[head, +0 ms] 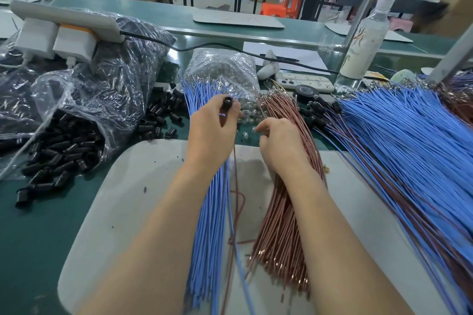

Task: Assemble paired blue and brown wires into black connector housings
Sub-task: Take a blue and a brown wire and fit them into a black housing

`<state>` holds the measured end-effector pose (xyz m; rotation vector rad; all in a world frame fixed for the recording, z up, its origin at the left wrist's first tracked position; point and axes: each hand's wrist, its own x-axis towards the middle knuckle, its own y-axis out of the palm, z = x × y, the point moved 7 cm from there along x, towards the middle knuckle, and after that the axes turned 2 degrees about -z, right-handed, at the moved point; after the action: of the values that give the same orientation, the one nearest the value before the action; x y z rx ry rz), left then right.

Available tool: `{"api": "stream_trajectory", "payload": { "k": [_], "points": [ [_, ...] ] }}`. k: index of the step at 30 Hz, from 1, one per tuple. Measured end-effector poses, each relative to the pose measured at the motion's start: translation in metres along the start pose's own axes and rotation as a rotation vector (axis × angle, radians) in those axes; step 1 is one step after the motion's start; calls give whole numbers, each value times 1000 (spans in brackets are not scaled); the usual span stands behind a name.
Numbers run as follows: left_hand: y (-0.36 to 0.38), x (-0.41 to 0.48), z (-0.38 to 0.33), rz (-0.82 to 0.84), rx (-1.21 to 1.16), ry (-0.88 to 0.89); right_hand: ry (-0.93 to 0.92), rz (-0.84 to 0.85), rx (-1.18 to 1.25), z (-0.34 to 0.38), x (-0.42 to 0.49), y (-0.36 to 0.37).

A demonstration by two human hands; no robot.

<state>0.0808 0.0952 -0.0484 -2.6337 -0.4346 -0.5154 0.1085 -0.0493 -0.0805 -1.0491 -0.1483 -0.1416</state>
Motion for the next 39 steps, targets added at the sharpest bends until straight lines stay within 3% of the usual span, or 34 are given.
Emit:
{"api": "stream_trajectory", "payload": {
  "k": [6, 11, 15, 20, 26, 39],
  "points": [
    [-5, 4, 6, -26, -91, -55, -101, -38, 9, 11, -4, -1],
    [-1, 1, 0, -14, -184, -11, -125, 32, -110, 18, -3, 12],
    [4, 0, -4, 37, -176, 56, -129, -60, -70, 18, -5, 4],
    [9, -3, -6, 82, -166, 106, -89, -228, 406, 15, -9, -31],
    [10, -3, -5, 110, -217, 95, -136, -154, 873, 23, -19, -62],
    [9, -5, -13, 116, -140, 186, -238, -197, 638, 31, -24, -70]
  ]
}}
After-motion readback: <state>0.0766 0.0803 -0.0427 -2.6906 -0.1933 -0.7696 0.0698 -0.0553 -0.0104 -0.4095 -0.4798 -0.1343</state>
